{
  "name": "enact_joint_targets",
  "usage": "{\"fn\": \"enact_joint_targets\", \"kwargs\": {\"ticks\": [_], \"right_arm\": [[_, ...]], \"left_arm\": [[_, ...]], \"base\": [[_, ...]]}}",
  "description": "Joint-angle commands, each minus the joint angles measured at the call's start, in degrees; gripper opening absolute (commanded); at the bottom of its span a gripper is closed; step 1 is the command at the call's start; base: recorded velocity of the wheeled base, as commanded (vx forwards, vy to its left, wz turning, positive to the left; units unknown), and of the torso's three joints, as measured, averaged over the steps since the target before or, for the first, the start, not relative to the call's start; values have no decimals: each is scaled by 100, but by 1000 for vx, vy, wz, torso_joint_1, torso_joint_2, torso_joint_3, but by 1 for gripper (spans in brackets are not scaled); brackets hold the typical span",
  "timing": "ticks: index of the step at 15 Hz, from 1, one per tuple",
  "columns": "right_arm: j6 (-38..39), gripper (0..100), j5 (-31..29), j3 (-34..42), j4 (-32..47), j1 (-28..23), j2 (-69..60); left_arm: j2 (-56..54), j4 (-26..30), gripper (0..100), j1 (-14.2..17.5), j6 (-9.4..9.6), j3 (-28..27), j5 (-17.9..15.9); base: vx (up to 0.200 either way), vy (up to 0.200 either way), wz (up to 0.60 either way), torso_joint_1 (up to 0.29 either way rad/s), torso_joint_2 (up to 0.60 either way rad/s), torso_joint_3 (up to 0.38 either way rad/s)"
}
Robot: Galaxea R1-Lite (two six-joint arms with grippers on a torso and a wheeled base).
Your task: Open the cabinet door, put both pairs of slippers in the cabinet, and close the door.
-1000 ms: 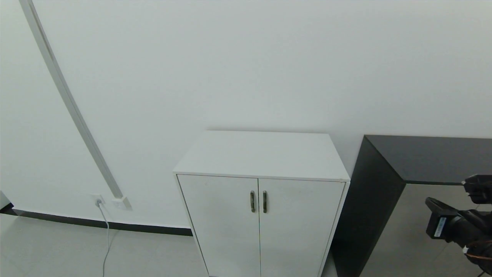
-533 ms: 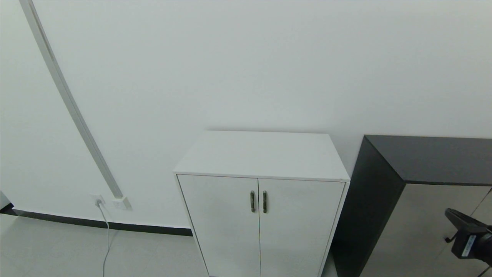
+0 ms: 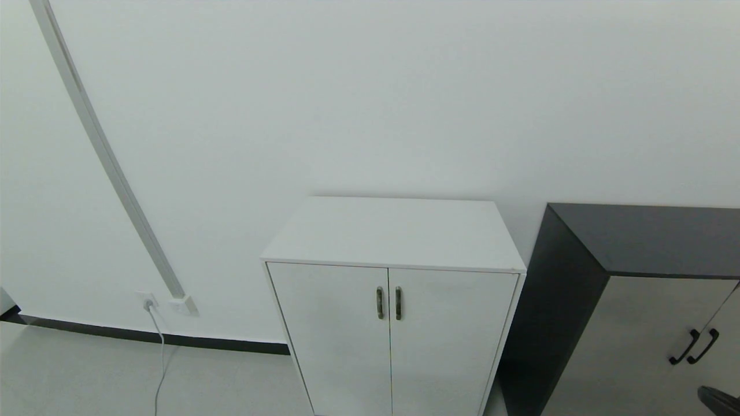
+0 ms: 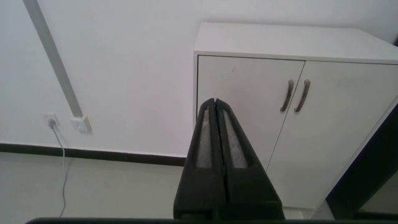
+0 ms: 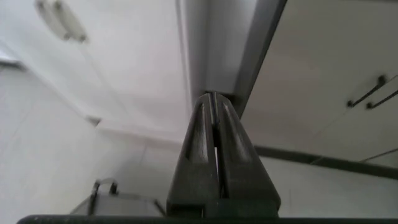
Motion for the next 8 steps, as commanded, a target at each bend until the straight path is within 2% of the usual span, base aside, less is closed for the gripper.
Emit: {"fn": "enact_joint_targets", "kwargs": {"ticks": [1, 5, 8], "right_arm": [[-106, 0, 284, 5, 825, 19, -1216], [-352, 0, 618, -4, 1959, 19, -2174], [-528, 0, 635, -21, 2390, 37, -2517]], "left_arm": [[7, -1, 0, 1, -1, 0, 2], [7, -1, 0, 1, -1, 0, 2], [7, -1, 0, 1, -1, 0, 2]], "base": [[0, 0, 0, 0, 0, 0], [0, 0, 0, 0, 0, 0], [0, 0, 0, 0, 0, 0]]}}
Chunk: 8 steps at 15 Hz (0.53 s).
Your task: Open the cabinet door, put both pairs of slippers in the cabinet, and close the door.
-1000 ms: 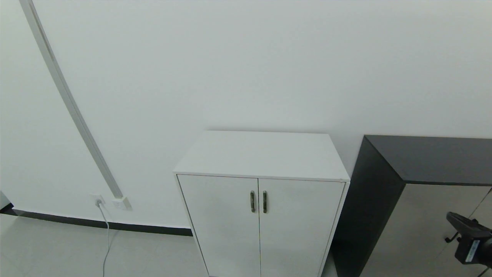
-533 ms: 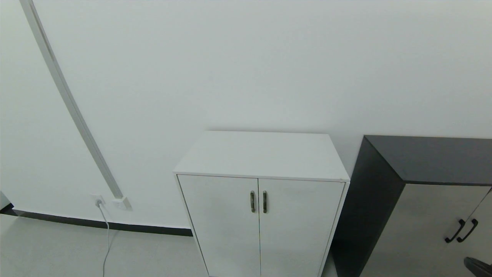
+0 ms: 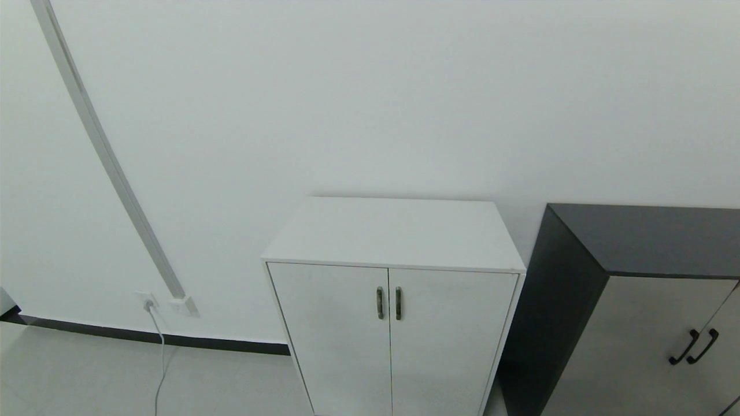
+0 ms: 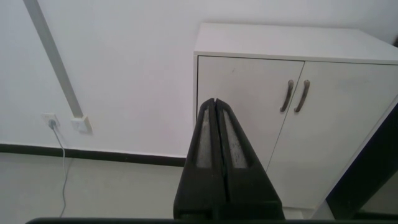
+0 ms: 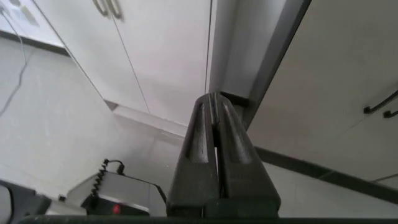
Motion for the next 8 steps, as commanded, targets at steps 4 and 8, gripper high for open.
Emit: {"fn": "enact_joint_targets", "kwargs": {"ticks": [4, 8], "right_arm": [[-20, 0, -52, -24, 19, 384, -543], [-29, 0, -139, -24, 27, 692, -728]], "left_arm": [[7, -1, 0, 1, -4, 0, 2], [7, -1, 0, 1, -4, 0, 2]], "base": [[0, 0, 0, 0, 0, 0], [0, 0, 0, 0, 0, 0]]}}
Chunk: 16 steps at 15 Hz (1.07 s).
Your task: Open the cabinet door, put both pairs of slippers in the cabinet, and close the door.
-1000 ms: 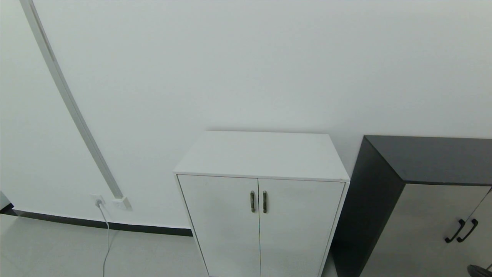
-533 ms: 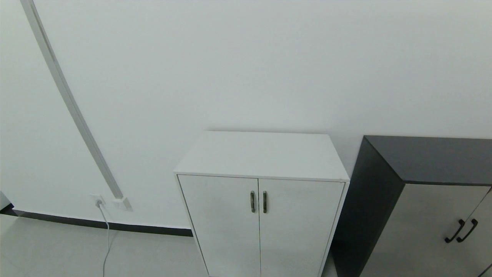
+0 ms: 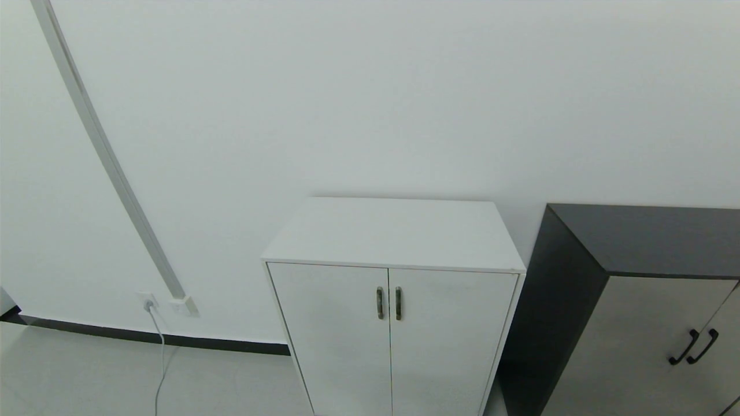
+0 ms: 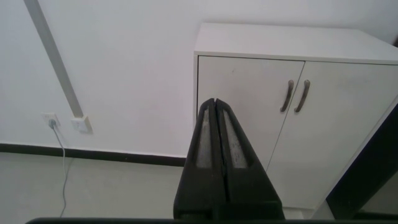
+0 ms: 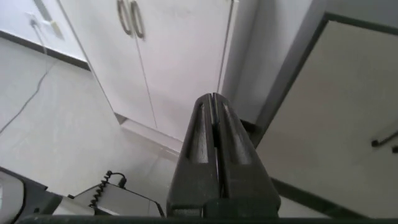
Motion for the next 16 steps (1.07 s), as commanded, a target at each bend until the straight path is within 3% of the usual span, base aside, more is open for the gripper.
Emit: {"fn": "enact_joint_targets", "kwargs": {"ticks": [1, 5, 7, 9, 12, 13, 15, 16], "right_arm": [[-2, 0, -110, 0, -2, 82, -49], [-28, 0, -822, -52, 33, 56, -418], [-19, 0, -839, -43, 33, -15, -691], [-28, 0, -628, -43, 42, -76, -1086], [-19, 0, 259, -17, 16, 38, -1253], [7, 0, 444, 0, 332, 144, -1235], [165, 0, 303, 9, 253, 152, -945], [218, 0, 207, 18, 253, -129, -787]], "left_arm": [[7, -1, 0, 1, -1, 0, 10], [7, -1, 0, 1, -1, 0, 10], [7, -1, 0, 1, -1, 0, 10], [7, -1, 0, 1, -10, 0, 10], [7, -1, 0, 1, -10, 0, 10], [7, -1, 0, 1, -1, 0, 10], [7, -1, 0, 1, -10, 0, 10], [7, -1, 0, 1, -10, 0, 10]], "base": [[0, 0, 0, 0, 0, 0], [0, 0, 0, 0, 0, 0], [0, 0, 0, 0, 0, 0], [0, 0, 0, 0, 0, 0], [0, 0, 0, 0, 0, 0], [0, 0, 0, 0, 0, 0], [0, 0, 0, 0, 0, 0], [0, 0, 0, 0, 0, 0]]}}
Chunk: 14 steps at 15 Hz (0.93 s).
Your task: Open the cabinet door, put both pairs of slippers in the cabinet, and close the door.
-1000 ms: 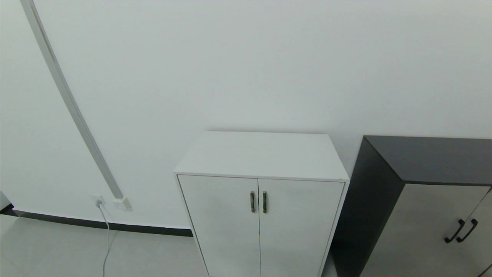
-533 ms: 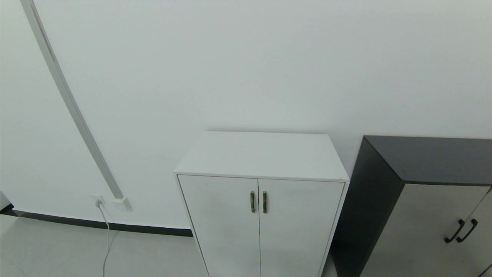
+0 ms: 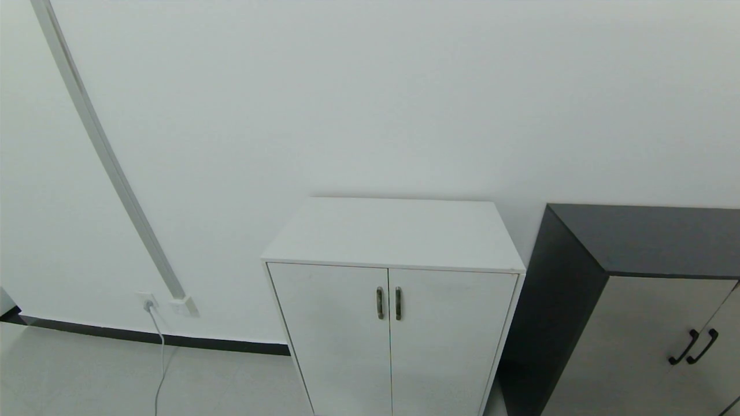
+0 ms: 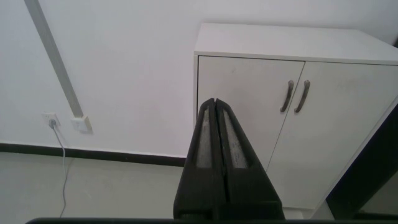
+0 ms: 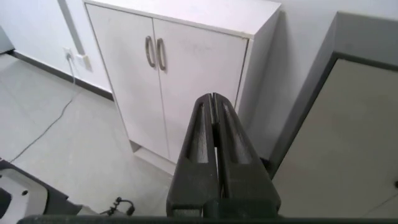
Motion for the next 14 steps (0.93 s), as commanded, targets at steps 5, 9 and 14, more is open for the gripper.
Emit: {"fn": "enact_joint_targets", "kwargs": {"ticks": [5, 9, 14], "right_arm": [[71, 0, -165, 3, 4, -1366, -59], [133, 0, -244, 3, 4, -1489, 55], [71, 0, -244, -6, 4, -1946, -622]], "left_arm": [[7, -1, 0, 1, -1, 0, -1], [7, -1, 0, 1, -1, 0, -9], [7, -1, 0, 1, -1, 0, -9]], "base": [[0, 0, 0, 0, 0, 0], [0, 0, 0, 0, 0, 0], [0, 0, 0, 0, 0, 0]]}}
